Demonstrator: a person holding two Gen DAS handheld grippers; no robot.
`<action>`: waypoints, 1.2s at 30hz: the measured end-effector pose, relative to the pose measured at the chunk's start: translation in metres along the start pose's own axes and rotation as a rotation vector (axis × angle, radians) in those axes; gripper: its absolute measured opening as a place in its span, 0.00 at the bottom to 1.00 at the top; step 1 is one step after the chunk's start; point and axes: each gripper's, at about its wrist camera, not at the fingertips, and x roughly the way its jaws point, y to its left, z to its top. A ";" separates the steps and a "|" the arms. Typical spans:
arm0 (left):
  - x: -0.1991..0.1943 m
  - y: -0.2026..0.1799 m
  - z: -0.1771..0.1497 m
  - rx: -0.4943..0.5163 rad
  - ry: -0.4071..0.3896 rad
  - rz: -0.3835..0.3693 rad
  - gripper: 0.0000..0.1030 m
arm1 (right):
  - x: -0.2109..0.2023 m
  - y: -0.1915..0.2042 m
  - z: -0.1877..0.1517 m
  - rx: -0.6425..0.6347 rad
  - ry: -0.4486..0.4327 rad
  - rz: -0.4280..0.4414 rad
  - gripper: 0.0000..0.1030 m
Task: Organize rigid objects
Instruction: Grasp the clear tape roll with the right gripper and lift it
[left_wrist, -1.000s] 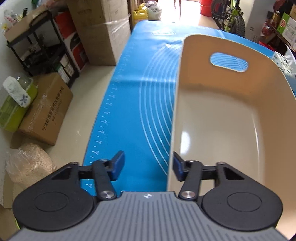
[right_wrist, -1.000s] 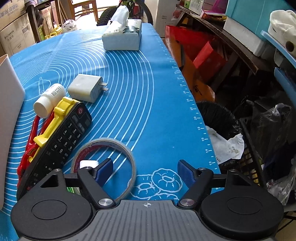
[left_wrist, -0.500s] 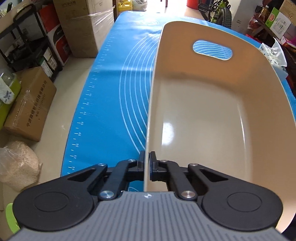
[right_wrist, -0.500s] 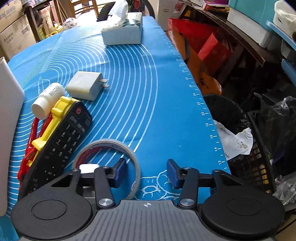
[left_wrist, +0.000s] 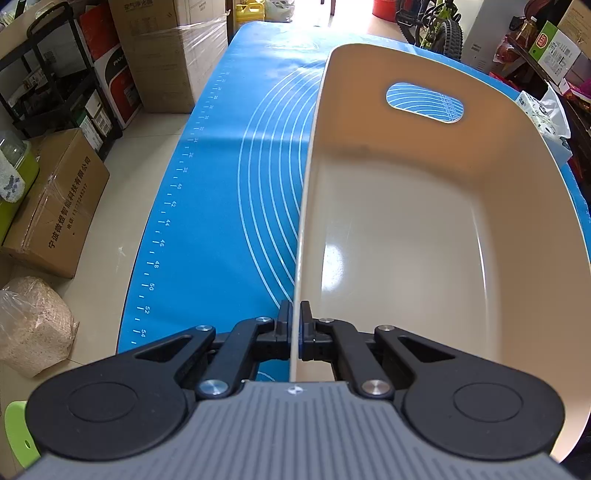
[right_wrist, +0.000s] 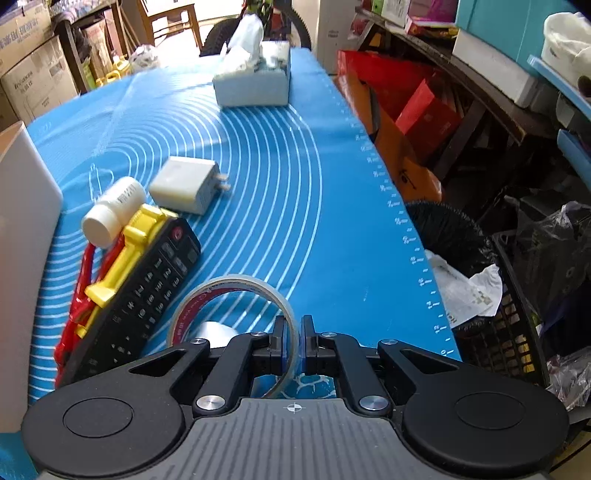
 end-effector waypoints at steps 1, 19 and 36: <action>0.000 0.000 0.000 0.002 -0.001 0.001 0.04 | -0.003 0.000 0.001 0.003 -0.012 -0.004 0.17; 0.000 -0.003 -0.001 0.010 0.001 0.007 0.04 | -0.067 0.038 0.013 -0.007 -0.213 0.013 0.17; 0.000 -0.006 -0.001 0.020 0.002 0.012 0.04 | -0.101 0.120 0.048 -0.028 -0.332 0.207 0.17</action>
